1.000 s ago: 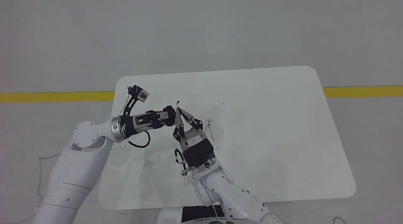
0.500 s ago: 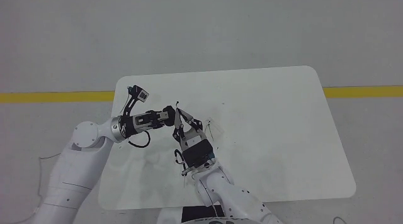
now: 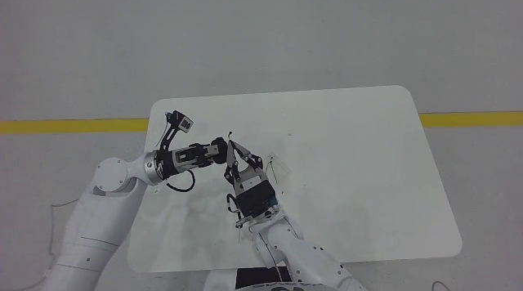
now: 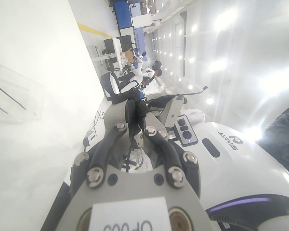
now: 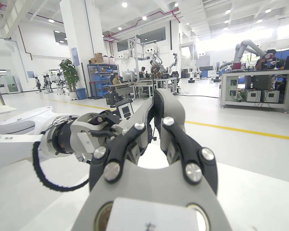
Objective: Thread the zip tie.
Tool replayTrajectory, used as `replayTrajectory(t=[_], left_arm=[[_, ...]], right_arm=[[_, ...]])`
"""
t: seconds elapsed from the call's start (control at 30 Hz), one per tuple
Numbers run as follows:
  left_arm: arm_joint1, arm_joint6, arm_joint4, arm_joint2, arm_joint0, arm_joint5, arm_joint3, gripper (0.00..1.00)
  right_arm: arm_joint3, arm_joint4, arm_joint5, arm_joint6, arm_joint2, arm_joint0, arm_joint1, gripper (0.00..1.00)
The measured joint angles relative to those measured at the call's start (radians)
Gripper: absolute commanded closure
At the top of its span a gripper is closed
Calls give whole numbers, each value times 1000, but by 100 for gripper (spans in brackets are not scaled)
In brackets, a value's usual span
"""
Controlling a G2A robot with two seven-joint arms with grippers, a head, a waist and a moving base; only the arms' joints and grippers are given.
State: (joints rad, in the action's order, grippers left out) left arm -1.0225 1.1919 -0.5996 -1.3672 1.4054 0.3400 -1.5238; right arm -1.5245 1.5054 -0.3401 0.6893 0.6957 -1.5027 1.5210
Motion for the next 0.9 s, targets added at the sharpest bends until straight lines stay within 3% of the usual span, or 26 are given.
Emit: replayTrajectory(t=[0.9], left_arm=[[0,0,0,0,0,0,0,100]], right_arm=[[3,5,0,5,6,-1,5,100]])
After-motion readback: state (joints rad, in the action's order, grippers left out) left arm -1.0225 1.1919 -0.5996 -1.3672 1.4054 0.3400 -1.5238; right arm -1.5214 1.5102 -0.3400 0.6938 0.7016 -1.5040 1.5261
